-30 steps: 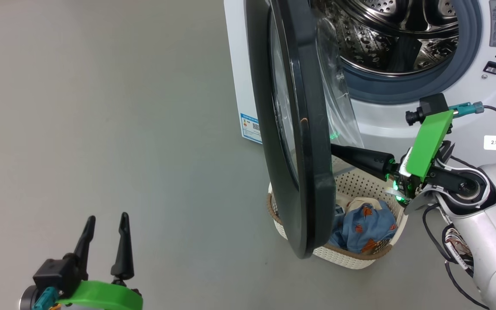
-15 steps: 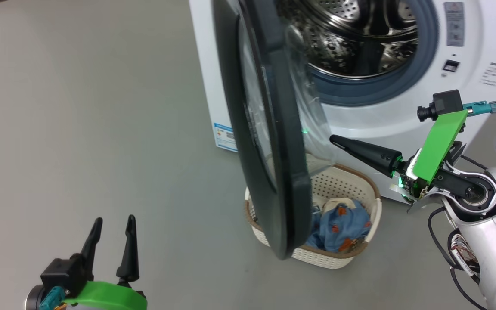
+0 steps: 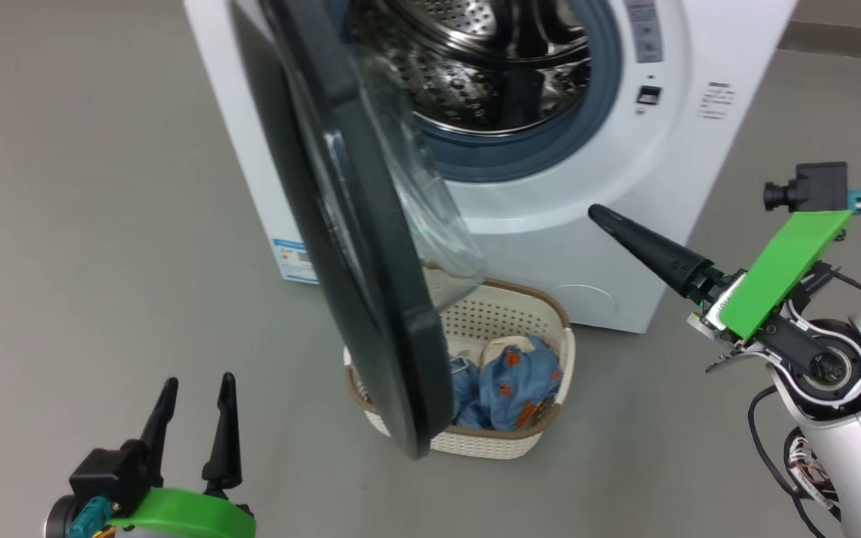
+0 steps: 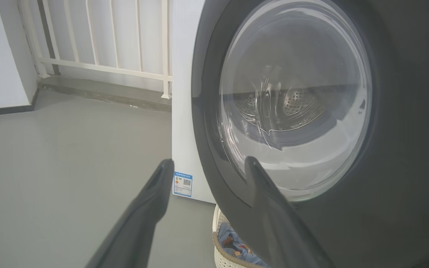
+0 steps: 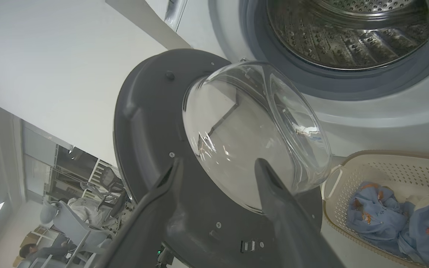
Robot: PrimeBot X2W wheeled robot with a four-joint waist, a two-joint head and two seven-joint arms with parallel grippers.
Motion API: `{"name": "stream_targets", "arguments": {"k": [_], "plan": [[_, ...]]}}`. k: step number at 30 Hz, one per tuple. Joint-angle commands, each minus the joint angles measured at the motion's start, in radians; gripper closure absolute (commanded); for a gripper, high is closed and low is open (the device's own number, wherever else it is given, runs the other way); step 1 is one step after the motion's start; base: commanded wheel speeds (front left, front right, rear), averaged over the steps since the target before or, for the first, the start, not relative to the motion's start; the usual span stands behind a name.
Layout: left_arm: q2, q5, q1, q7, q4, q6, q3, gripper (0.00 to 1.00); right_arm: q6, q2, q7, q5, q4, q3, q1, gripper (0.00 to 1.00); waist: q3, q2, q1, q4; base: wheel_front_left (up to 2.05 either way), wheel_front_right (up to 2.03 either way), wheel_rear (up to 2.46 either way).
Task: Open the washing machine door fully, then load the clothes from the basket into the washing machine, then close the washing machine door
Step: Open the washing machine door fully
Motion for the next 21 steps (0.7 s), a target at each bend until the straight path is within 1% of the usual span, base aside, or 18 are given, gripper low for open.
{"name": "stream_targets", "arguments": {"k": [1,2,9,13,17,21], "plan": [[0.024,-0.003,-0.034,-0.004,-0.029,0.003,0.028,0.0,0.006,-0.007,-0.024,-0.018,-0.04,0.002,0.007,0.0,-0.009,-0.0001,0.0,-0.055,0.0,0.0,0.0],[0.023,-0.004,-0.031,-0.004,-0.035,0.006,0.028,0.0,0.006,-0.023,-0.063,-0.05,-0.06,0.011,0.025,0.0,-0.013,-0.0001,0.0,-0.077,0.0,0.0,0.0],[0.034,-0.015,-0.006,-0.005,-0.067,0.02,0.045,0.0,0.006,-0.072,-0.202,-0.145,-0.115,0.048,0.114,0.0,-0.012,-0.0001,0.0,-0.145,0.0,0.0,0.0],[0.039,-0.024,0.006,-0.005,-0.082,0.026,0.053,0.0,0.006,-0.088,-0.27,-0.177,-0.13,0.07,0.165,0.0,-0.005,-0.0001,0.0,-0.182,0.0,0.0,0.0],[0.039,-0.028,0.021,-0.005,-0.103,0.035,0.056,0.0,0.006,-0.111,-0.354,-0.243,-0.131,0.084,0.202,0.0,-0.002,-0.0001,0.0,-0.214,0.0,0.0,0.0],[0.04,-0.03,0.032,-0.004,-0.117,0.042,0.056,0.0,0.006,-0.121,-0.416,-0.285,-0.127,0.089,0.226,0.0,-0.004,-0.0001,0.0,-0.231,0.0,0.0,0.0]]}}
